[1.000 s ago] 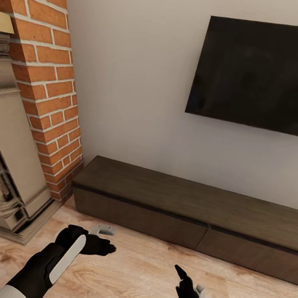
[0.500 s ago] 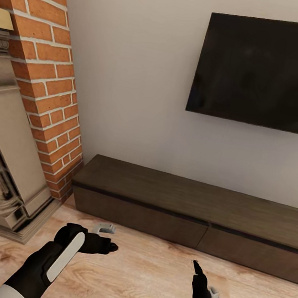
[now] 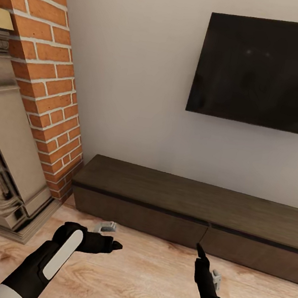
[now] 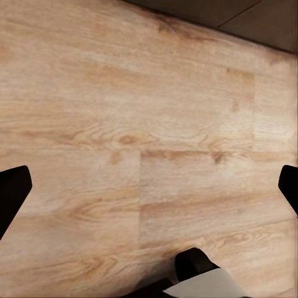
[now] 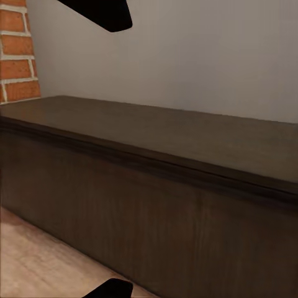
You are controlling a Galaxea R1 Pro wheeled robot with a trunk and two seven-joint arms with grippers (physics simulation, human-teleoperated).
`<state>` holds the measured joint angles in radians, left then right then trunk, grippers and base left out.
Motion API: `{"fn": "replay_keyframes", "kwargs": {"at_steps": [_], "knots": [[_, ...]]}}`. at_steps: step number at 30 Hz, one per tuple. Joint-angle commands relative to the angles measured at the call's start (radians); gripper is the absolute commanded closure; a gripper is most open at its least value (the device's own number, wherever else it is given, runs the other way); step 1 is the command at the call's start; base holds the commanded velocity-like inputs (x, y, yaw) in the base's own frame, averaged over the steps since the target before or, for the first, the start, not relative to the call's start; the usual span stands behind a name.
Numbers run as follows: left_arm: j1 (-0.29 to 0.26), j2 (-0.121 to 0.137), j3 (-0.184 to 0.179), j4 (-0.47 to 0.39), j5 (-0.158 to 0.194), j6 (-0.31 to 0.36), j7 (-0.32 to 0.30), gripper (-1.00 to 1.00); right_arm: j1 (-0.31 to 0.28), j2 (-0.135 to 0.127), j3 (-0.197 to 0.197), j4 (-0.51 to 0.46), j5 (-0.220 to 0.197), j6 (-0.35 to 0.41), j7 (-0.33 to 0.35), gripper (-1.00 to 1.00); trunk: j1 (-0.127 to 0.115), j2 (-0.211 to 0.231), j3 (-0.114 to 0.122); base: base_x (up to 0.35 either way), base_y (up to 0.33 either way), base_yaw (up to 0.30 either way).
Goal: Place each of the two pumpkins and all three candles from the living room inside a cabinet in the living room (use any cabinet), then make sure every cabinet is closed, and position the cauldron so it is next to a table in the living room.
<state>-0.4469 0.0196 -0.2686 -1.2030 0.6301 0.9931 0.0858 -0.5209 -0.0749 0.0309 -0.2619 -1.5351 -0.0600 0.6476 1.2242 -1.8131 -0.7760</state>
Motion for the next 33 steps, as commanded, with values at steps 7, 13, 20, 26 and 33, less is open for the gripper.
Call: {"fn": "replay_keyframes", "kwargs": {"at_steps": [7,13,20,26,33], "knots": [[0.003,0.019,-0.016,-0.030,0.059,0.002,0.008,-1.00,-0.001,-0.003,0.002,0.007,-0.005,-0.008,0.002,-1.00,0.000,0.000,-0.001,0.124,0.000,0.000],[0.017,0.033,-0.021,-0.054,0.070,0.002,0.007,-1.00,-0.001,-0.002,0.001,0.011,-0.006,-0.013,0.001,-1.00,0.000,0.000,-0.001,0.098,0.000,0.000],[0.019,0.035,-0.020,-0.060,0.070,0.002,0.006,-1.00,-0.001,-0.003,0.001,0.013,-0.006,-0.028,0.001,-1.00,0.000,0.000,-0.001,0.153,0.000,0.000],[0.019,0.035,-0.021,-0.060,0.071,0.002,0.007,-1.00,-0.001,-0.003,0.001,0.013,-0.007,-0.030,0.001,-1.00,0.000,0.000,-0.001,0.222,0.000,0.000],[0.019,0.034,-0.021,-0.060,0.071,0.002,0.007,-1.00,-0.001,-0.003,0.000,0.014,-0.007,-0.031,0.000,-1.00,0.000,0.000,-0.001,0.051,0.000,0.000]]}}
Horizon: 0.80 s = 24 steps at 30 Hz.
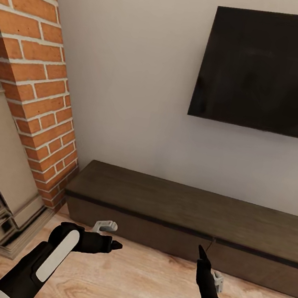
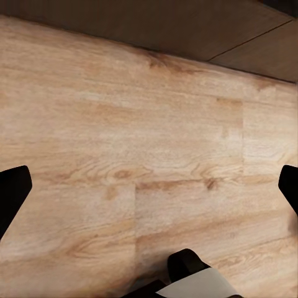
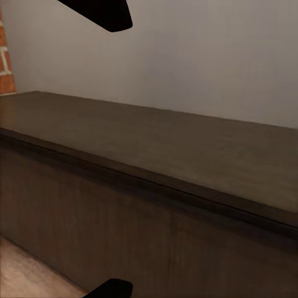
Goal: Place each of the two pumpkins and all three candles from the living room inside a cabinet in the living room (use any cabinet), then make sure every cabinet is closed, and position the cauldron so it is next to a table in the living room.
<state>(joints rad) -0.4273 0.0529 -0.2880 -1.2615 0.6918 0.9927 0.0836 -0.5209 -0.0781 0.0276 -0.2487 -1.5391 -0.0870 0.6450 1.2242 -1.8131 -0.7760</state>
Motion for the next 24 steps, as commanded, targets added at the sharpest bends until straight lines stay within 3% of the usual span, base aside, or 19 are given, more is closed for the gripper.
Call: {"fn": "replay_keyframes", "kwargs": {"at_steps": [1,6,24], "knots": [[-0.001,0.001,-0.002,-0.001,0.009,0.002,0.009,-1.00,-0.001,0.000,0.003,0.001,-0.003,-0.005,0.003,-1.00,0.000,0.000,-0.001,0.007,0.000,0.000],[-0.001,0.001,-0.002,-0.002,0.009,0.002,0.009,-1.00,-0.001,0.000,0.003,0.002,-0.003,-0.019,0.002,-1.00,0.000,0.000,-0.001,0.003,0.000,0.000],[-0.001,-0.001,-0.002,-0.002,0.009,0.003,0.008,-1.00,-0.001,-0.001,0.003,0.001,-0.004,-0.037,0.003,-1.00,0.069,-0.126,-0.057,0.000,0.000,0.000]]}}
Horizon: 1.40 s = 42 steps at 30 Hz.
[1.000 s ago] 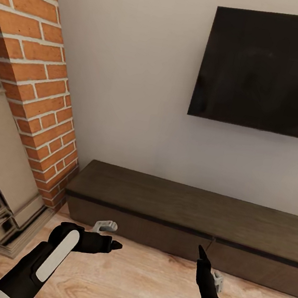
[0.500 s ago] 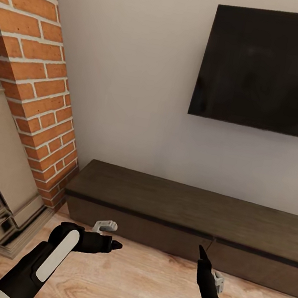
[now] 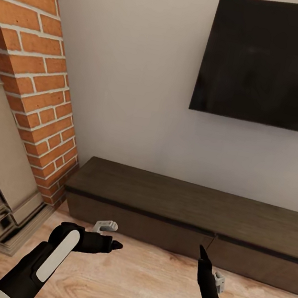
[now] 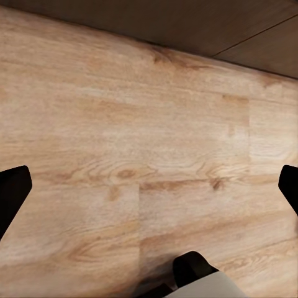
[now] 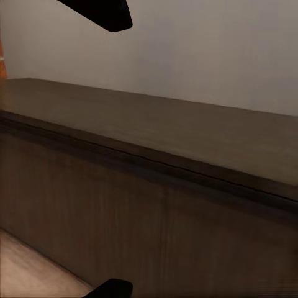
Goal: Place each of the two pumpkins and all three candles from the living room inside a cabinet in the living room (use any cabinet), then make sure every cabinet is closed, and position the cauldron so it is next to a table in the living room.
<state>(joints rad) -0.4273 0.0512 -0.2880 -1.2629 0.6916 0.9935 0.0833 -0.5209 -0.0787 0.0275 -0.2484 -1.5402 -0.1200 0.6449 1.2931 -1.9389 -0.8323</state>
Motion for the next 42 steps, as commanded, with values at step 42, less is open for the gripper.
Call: {"fn": "replay_keyframes", "kwargs": {"at_steps": [42], "knots": [[-0.001,-0.007,-0.053,-0.001,0.008,0.001,0.010,-1.00,-0.001,0.000,0.003,-0.011,-0.053,-0.002,0.120,-1.00,0.161,-0.295,-0.133,0.000,0.000,0.000]]}}
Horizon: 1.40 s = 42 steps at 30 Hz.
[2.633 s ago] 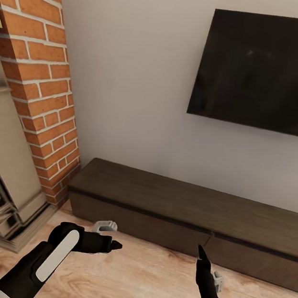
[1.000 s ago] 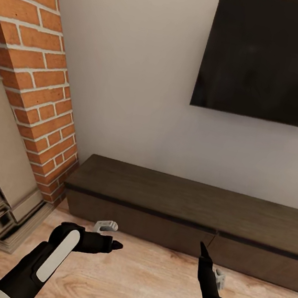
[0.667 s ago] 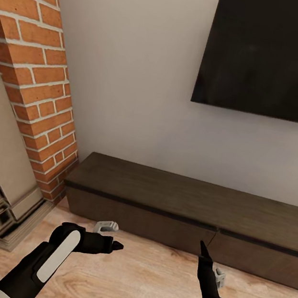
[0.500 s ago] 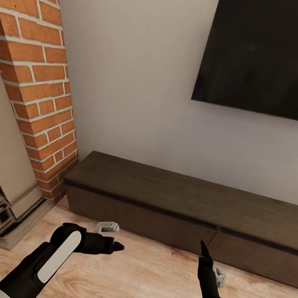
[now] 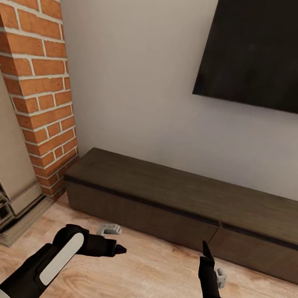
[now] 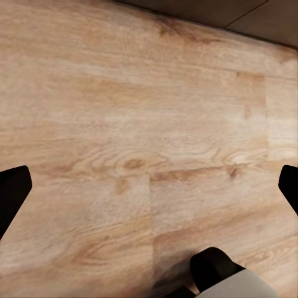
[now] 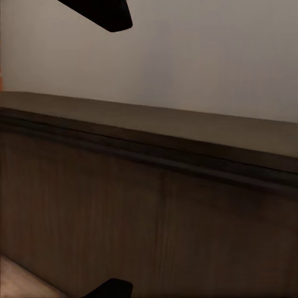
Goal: Place each of the two pumpkins and all three candles from the living room inside a cabinet in the living room (use any cabinet), then make sure every cabinet is closed, and position the cauldron so it is next to a table in the living room.
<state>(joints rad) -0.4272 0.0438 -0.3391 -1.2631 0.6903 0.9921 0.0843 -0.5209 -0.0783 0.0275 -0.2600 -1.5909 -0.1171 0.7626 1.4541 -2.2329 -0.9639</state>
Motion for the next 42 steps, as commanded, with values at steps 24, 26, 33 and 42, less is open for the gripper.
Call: {"fn": "replay_keyframes", "kwargs": {"at_steps": [24,26,33,42], "knots": [[-0.001,0.001,-0.006,0.001,0.009,0.002,0.009,-1.00,-0.001,0.001,0.003,0.009,-0.001,-0.007,0.001,-1.00,0.019,-0.036,-0.017,0.053,0.000,0.000],[0.000,0.001,-0.006,0.001,0.009,0.002,0.009,-1.00,-0.001,0.001,0.004,0.010,-0.001,-0.007,0.001,-1.00,0.019,-0.036,-0.017,0.157,0.000,0.000],[-0.001,0.001,-0.007,0.001,0.009,0.002,0.009,-1.00,-0.001,0.002,0.004,0.010,-0.001,-0.007,0.001,-1.00,0.019,-0.036,-0.017,0.145,0.000,0.000],[-0.001,-0.001,-0.008,0.001,0.010,0.002,0.009,-1.00,-0.001,0.002,0.004,0.010,-0.001,-0.008,0.001,-1.00,0.019,-0.036,-0.017,0.161,0.000,0.000]]}}
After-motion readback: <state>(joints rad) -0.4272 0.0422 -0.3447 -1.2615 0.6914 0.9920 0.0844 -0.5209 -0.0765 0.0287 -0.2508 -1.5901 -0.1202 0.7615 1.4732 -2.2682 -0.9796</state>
